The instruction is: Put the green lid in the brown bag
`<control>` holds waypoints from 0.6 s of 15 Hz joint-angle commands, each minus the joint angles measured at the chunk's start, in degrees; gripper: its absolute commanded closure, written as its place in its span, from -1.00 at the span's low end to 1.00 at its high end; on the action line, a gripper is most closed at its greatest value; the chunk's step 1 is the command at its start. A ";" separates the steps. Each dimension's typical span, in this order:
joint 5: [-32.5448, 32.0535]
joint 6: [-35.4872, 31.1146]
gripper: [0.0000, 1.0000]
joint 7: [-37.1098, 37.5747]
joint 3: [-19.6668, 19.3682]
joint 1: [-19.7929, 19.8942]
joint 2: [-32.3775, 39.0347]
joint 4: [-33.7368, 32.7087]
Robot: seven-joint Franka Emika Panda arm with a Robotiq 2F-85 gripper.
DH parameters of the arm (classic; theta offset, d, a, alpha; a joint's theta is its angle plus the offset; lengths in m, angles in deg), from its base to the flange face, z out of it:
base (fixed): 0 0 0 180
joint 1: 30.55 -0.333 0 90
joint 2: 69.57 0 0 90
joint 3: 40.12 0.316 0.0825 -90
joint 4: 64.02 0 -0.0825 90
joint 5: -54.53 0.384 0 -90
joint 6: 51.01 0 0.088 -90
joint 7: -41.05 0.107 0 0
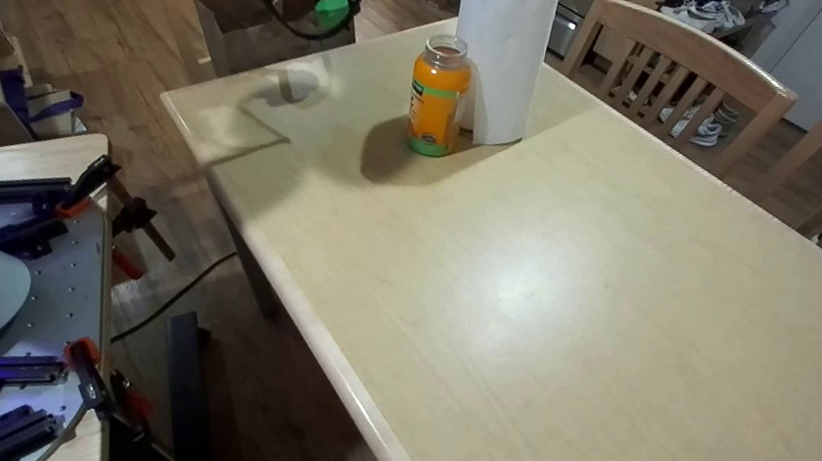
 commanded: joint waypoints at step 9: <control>-4.23 -1.51 -0.04 -6.70 2.87 -1.85 1.45 -6.13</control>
